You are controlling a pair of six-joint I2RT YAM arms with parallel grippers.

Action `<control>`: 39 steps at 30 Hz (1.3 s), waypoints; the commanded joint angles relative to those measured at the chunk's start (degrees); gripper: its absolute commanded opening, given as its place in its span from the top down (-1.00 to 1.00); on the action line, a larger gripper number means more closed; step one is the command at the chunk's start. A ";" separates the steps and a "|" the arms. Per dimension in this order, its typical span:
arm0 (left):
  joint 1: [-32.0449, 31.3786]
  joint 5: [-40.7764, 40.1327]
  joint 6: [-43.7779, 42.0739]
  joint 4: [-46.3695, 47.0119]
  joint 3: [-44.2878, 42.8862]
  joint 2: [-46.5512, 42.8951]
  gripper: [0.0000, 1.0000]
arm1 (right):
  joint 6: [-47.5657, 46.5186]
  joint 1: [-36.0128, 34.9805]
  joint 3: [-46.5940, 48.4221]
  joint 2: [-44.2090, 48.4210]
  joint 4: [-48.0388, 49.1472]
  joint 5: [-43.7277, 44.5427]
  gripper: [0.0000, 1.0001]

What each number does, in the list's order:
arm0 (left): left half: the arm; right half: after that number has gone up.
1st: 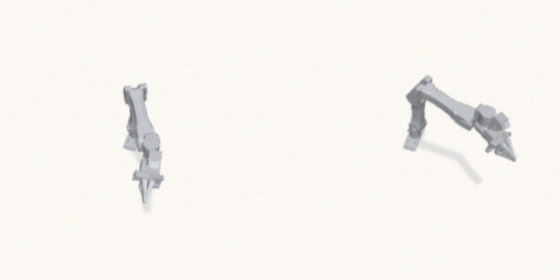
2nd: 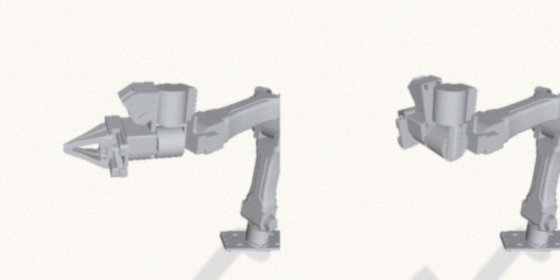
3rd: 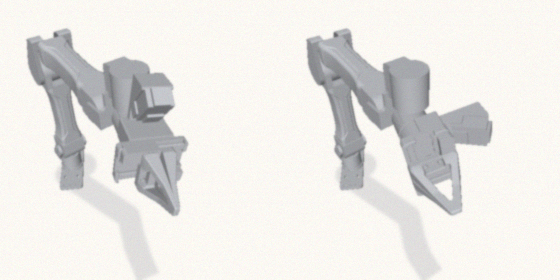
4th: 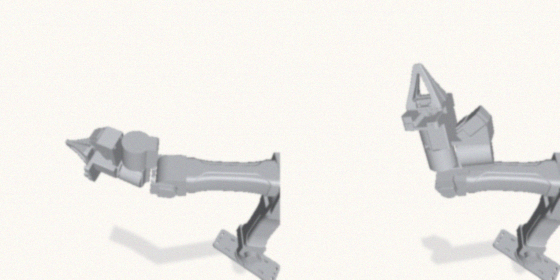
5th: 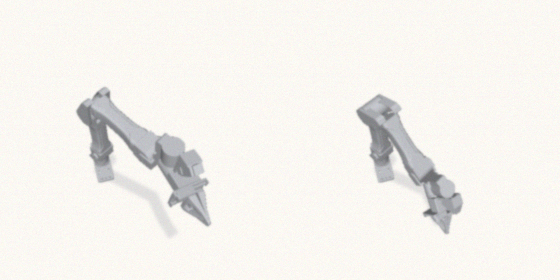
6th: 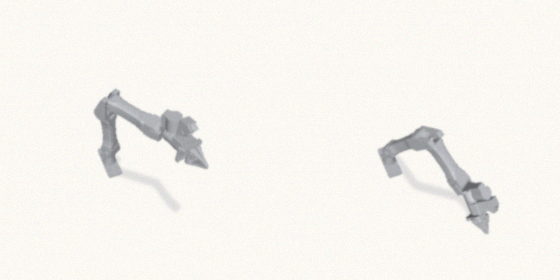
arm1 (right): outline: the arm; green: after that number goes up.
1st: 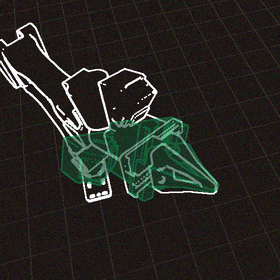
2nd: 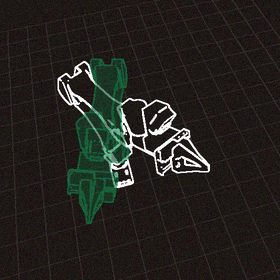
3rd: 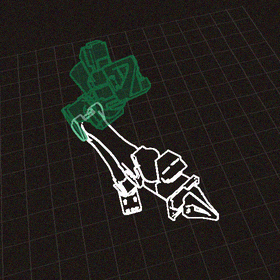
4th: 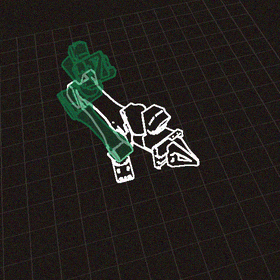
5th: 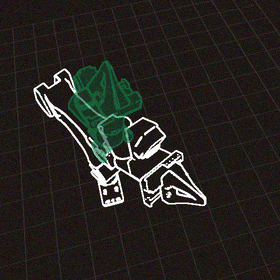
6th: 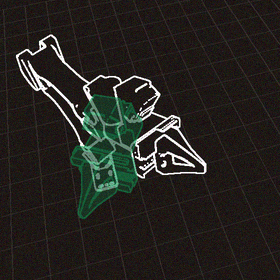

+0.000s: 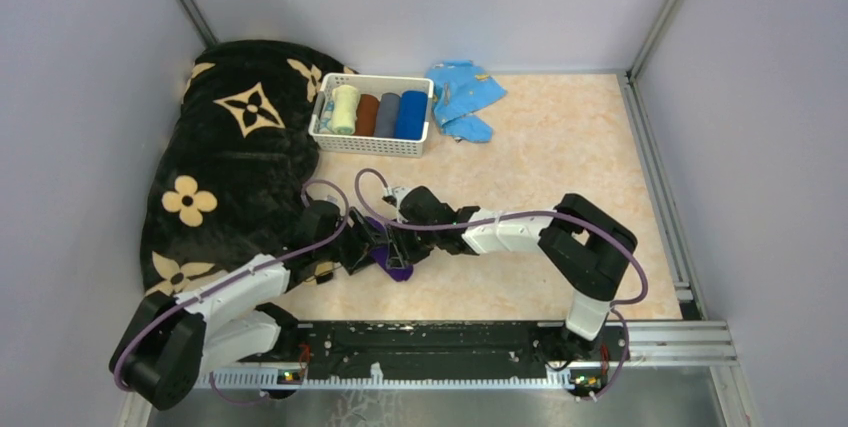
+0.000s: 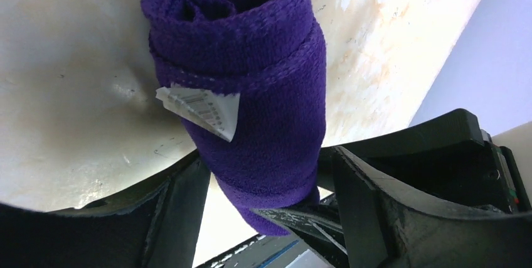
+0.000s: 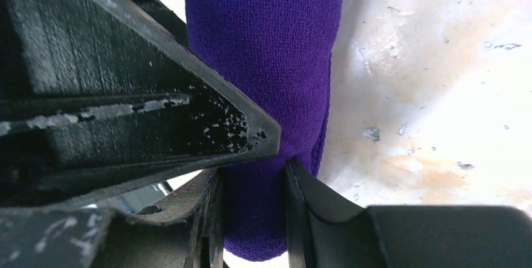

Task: Roll the towels
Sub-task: Roll the towel at the center of the board, then pick up the towel at the center of the board.

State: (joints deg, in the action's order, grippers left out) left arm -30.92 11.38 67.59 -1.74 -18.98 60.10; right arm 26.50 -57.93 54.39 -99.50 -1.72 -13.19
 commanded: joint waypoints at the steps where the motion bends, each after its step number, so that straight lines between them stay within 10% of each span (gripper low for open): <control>1: -0.74 -0.46 1.57 4.68 1.00 1.94 -0.51 | 10.03 1.29 -2.45 -2.95 1.71 -5.59 0.57; 20: -2.73 -2.42 0.22 10.50 0.60 12.31 -0.26 | 26.60 7.40 -13.54 -6.16 26.95 -17.12 0.55; 39: 7.17 -3.41 -26.57 2.26 -24.38 15.50 0.33 | 1.33 7.60 -16.09 24.87 9.13 -1.52 -0.48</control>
State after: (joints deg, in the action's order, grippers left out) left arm -27.49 5.56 51.44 0.08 -34.72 73.76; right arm 37.43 -50.11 38.59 -83.92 13.39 -22.33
